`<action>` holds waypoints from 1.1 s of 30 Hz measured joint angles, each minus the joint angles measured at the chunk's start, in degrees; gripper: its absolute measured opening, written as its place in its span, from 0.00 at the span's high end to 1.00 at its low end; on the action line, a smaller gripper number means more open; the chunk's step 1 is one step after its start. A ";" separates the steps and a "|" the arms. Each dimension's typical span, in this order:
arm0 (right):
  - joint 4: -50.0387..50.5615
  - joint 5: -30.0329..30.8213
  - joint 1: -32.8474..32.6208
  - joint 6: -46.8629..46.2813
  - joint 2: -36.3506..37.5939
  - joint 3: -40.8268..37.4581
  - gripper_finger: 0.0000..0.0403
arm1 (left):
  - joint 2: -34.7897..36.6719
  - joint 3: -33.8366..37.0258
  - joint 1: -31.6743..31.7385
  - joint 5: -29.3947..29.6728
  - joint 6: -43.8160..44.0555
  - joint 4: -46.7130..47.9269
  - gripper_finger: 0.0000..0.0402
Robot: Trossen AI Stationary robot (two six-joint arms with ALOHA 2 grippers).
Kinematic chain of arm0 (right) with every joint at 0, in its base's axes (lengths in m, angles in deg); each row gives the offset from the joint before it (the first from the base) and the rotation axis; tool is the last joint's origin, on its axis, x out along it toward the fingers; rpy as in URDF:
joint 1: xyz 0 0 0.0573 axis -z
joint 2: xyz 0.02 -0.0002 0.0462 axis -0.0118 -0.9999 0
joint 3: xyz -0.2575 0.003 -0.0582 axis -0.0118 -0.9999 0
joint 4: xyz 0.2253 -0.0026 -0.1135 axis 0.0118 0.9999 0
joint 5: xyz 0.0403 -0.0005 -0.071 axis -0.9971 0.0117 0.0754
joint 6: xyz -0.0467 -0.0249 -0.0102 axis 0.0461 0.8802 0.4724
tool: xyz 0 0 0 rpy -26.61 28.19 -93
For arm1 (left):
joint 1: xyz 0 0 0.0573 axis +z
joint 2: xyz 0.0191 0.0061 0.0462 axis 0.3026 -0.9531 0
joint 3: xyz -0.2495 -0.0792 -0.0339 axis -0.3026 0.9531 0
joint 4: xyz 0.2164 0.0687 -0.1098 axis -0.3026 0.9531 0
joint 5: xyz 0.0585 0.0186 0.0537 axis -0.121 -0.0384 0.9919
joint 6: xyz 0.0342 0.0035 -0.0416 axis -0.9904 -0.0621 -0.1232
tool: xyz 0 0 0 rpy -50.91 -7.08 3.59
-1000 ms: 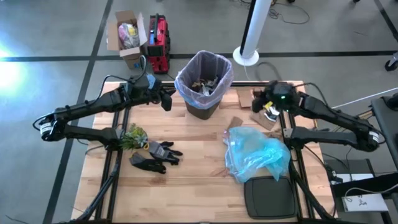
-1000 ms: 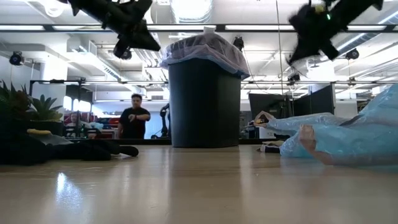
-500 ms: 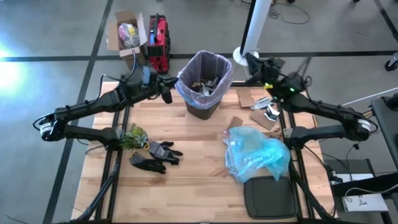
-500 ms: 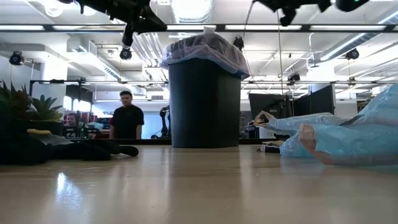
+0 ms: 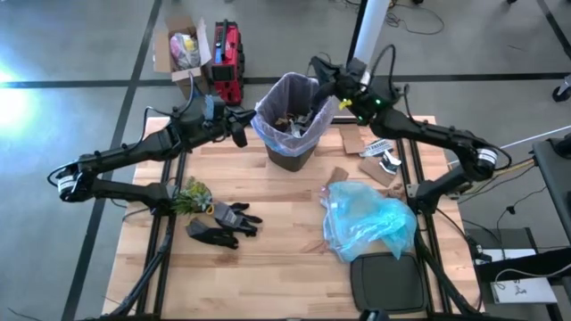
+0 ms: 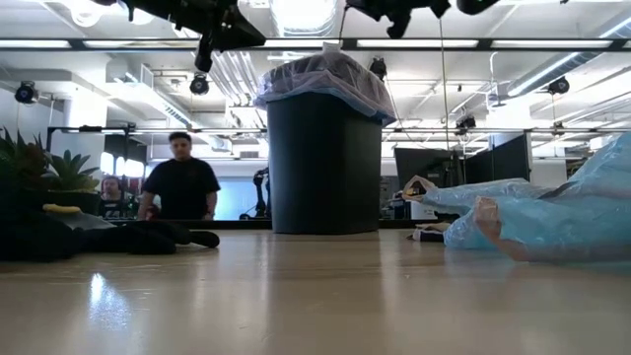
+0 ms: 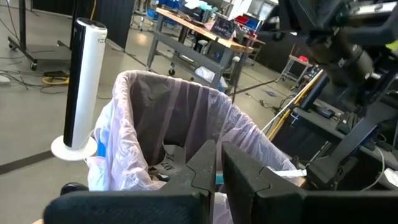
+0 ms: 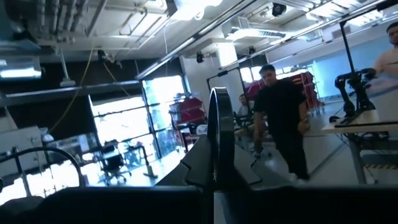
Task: Place trash/remove bag and relplace
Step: Put the black zip tie into the trash bin, then put the white paper into the trash bin
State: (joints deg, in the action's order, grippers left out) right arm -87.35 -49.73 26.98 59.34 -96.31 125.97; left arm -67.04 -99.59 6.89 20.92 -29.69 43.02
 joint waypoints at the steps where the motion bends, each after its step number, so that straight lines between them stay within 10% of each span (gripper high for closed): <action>1: 0.98 -0.06 -0.03 0.08 -0.63 1.06 0.96 | 0.00 0.00 -0.12 -0.01 0.02 0.01 0.97; 17: 10.49 -0.63 -0.16 -2.04 -0.71 3.53 0.48 | 0.00 0.00 -0.69 -0.15 0.04 0.20 0.97; 33: 35.36 -4.40 -0.27 14.88 19.46 -5.11 0.35 | -1.02 0.07 -0.69 -0.11 0.26 -0.76 0.97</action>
State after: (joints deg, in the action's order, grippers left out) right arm -51.99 -54.13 26.70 74.22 -76.84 120.86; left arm -68.06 -99.52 6.20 20.81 -29.43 42.26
